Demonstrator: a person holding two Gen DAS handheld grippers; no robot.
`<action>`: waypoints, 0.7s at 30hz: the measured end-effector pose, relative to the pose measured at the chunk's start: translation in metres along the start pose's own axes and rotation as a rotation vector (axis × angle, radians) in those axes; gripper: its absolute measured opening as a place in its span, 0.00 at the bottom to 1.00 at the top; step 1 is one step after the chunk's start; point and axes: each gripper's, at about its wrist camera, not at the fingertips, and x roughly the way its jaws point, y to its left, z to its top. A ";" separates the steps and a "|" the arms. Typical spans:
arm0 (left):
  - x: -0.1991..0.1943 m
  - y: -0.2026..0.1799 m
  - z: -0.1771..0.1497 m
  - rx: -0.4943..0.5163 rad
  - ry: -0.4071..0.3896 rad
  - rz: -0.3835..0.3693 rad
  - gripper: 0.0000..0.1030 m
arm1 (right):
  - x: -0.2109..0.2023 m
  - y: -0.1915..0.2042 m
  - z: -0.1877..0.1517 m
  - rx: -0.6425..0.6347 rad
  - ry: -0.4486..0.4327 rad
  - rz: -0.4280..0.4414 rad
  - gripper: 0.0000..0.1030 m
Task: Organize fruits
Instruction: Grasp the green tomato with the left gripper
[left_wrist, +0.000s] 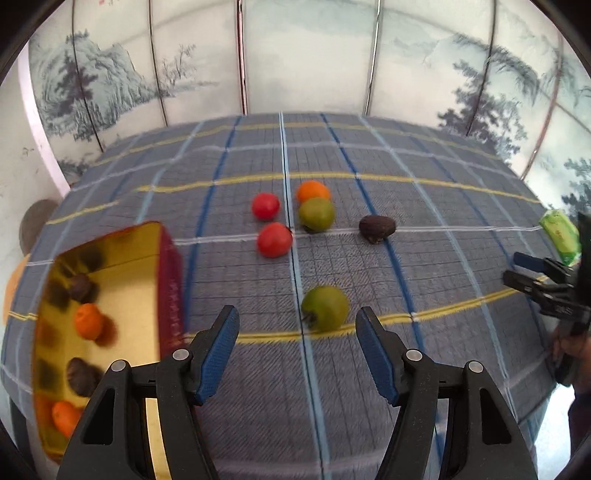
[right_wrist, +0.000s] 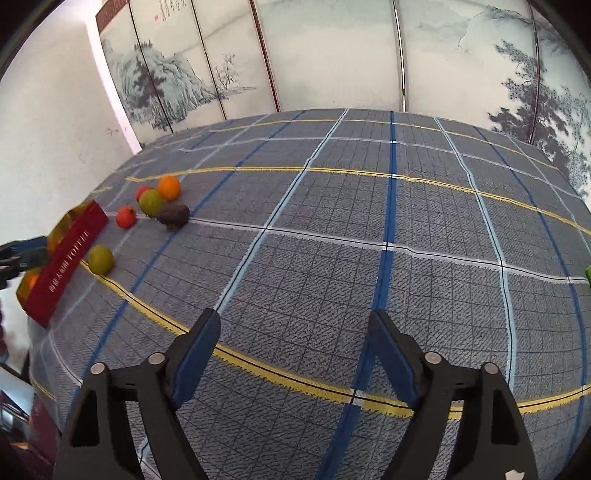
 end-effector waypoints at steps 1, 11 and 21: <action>0.007 -0.002 0.001 0.000 0.010 -0.002 0.64 | -0.001 -0.001 0.000 0.002 -0.006 0.011 0.79; 0.057 -0.009 -0.003 -0.041 0.067 -0.064 0.34 | -0.001 0.003 0.001 0.010 -0.009 0.061 0.84; -0.003 0.015 -0.018 -0.169 0.024 -0.119 0.34 | -0.002 0.018 0.004 -0.027 -0.014 0.107 0.84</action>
